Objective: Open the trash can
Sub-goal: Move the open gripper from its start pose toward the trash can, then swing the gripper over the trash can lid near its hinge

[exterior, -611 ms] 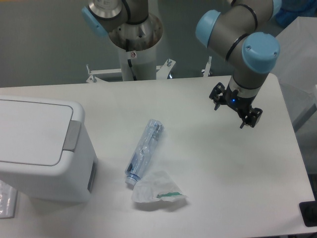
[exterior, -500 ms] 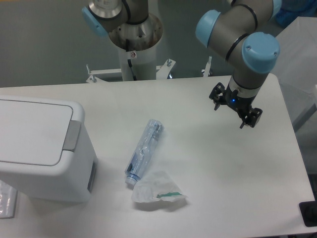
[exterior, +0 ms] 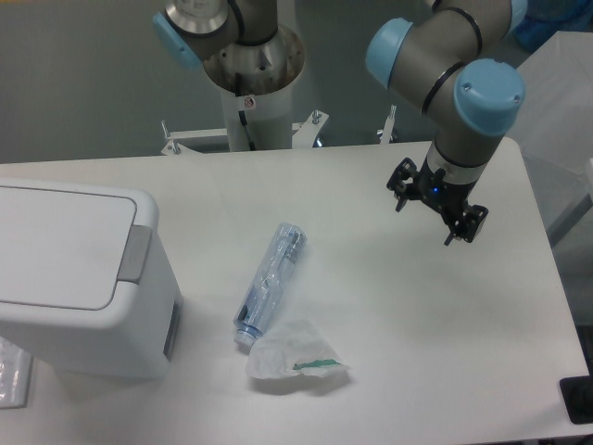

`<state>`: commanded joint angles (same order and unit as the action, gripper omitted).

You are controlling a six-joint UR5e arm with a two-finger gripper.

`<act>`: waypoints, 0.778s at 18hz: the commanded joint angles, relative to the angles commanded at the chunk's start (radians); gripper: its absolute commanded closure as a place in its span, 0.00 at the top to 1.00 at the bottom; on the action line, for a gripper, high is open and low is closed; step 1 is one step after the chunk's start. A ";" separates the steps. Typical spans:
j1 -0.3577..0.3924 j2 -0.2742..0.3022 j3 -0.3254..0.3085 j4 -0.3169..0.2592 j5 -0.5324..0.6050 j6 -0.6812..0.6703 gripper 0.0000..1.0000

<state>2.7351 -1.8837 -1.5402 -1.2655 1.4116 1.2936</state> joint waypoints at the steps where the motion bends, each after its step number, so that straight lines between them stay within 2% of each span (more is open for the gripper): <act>1: 0.000 -0.003 0.006 0.000 -0.008 -0.048 1.00; 5: -0.005 -0.003 0.052 -0.012 -0.020 -0.229 1.00; 7: -0.037 -0.005 0.093 -0.021 -0.032 -0.310 1.00; 10: -0.090 -0.012 0.159 -0.075 -0.034 -0.431 1.00; 14: -0.165 -0.040 0.247 -0.077 -0.068 -0.592 1.00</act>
<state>2.5696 -1.9236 -1.2934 -1.3422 1.3439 0.7014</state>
